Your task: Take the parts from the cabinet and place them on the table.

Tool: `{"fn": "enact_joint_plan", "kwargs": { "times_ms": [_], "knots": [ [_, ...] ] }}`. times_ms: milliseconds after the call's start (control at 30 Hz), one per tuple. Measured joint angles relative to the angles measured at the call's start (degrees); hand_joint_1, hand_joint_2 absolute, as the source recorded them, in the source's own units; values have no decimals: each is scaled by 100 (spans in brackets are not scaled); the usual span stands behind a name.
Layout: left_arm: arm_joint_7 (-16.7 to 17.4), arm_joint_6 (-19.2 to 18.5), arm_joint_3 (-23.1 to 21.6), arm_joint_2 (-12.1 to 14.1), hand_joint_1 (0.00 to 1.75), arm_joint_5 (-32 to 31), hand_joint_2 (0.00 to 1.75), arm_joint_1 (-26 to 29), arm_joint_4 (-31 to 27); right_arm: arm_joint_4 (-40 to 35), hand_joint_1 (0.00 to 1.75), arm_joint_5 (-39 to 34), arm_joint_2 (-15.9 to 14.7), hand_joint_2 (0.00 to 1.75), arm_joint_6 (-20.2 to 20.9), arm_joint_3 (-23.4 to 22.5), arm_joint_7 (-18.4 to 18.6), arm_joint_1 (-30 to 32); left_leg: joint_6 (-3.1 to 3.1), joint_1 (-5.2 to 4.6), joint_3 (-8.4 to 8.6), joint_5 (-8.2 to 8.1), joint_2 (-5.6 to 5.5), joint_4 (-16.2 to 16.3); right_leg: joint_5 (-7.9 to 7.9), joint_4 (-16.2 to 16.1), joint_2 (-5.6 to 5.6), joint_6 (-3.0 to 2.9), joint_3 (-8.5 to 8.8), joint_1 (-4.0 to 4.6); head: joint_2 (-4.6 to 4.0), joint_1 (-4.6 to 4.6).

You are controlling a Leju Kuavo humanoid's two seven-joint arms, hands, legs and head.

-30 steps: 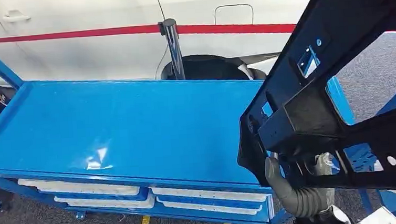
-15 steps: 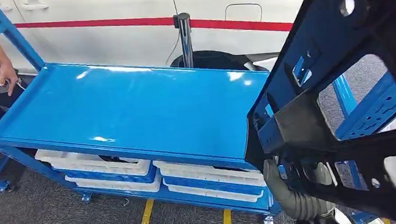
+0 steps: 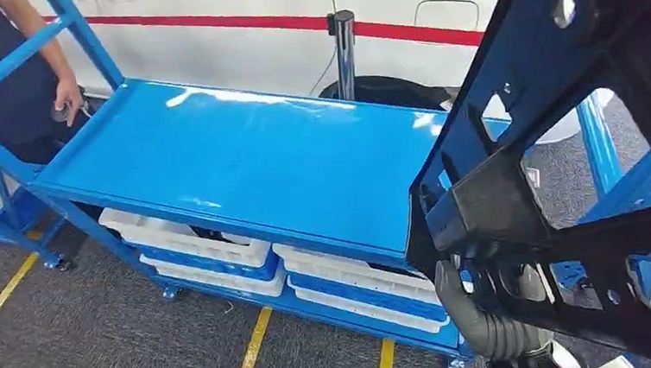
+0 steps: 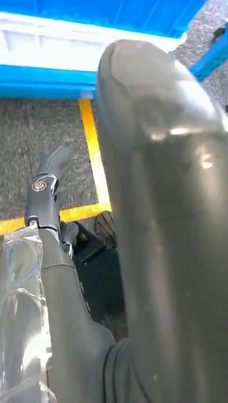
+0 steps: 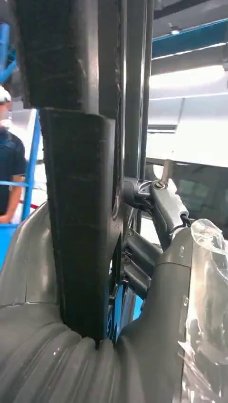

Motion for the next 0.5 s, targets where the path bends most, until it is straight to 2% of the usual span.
{"fn": "enact_joint_plan", "kwargs": {
  "times_ms": [33,67,100,133,233,267,300,333,367,400,433,467,500],
  "knots": [
    [0,9,0,0,0,2,0,-4,0,0,175,-2,0,175,11,-2,0,0,7,1,304,252,67,-571,-4,0,-70,7,12,-3,0,-2],
    [0,11,-2,0,0,17,0,-10,0,0,175,-5,0,175,26,-4,0,0,29,-7,613,471,238,-1145,-12,-1,-124,21,29,-4,0,0],
    [0,18,-5,0,0,22,0,-26,0,0,175,-7,0,175,42,-9,2,1,54,-45,799,492,565,-1543,-24,1,-180,52,39,19,0,-2],
    [-2,20,-9,-2,0,40,0,-36,-2,0,175,-7,-2,175,42,-15,2,17,111,-97,775,509,482,-1555,-36,10,-233,98,29,47,0,7],
    [-7,29,-13,2,0,42,0,-2,-2,0,175,-18,-2,175,59,-15,7,17,211,-138,687,531,280,-1545,-31,-5,-411,201,43,37,0,28],
    [-4,33,-15,0,0,50,0,9,-2,0,175,-20,-4,175,59,-26,9,28,274,-75,736,589,195,-1608,-90,17,-366,246,31,2,0,37],
    [-7,48,-17,2,0,59,0,11,-2,0,175,-44,-9,175,59,-44,13,42,296,-79,735,601,140,-1616,-234,203,11,254,-27,-8,0,44],
    [-4,57,-15,7,0,61,0,-2,-2,0,175,-42,-11,175,61,-55,13,54,366,-81,726,612,89,-1614,-451,563,213,232,-190,-4,0,50],
    [-7,61,-18,2,0,63,0,-12,-2,0,175,-44,-24,175,63,-68,9,86,379,-85,719,617,11,-1614,-726,1131,332,229,-458,-1,0,72],
    [-9,66,-18,2,0,70,0,-9,-2,0,175,-44,-28,175,70,-72,9,116,382,-90,717,617,-74,-1612,-906,1617,379,239,-696,22,0,77],
    [-11,85,-20,2,0,90,0,6,-2,4,175,-48,-37,175,76,-74,15,149,383,-99,718,617,-162,-1610,-965,1944,396,248,-870,29,0,74],
    [-20,103,-20,2,0,118,0,22,-2,9,175,-50,-44,175,76,-74,17,170,382,-101,723,617,-251,-1605,-884,1958,396,252,-904,28,0,74],
    [-37,105,-20,7,0,160,0,36,-2,9,175,-55,-44,175,79,-83,17,192,381,-100,728,617,-347,-1596,-672,1692,399,253,-799,24,0,77]
  ]
}}
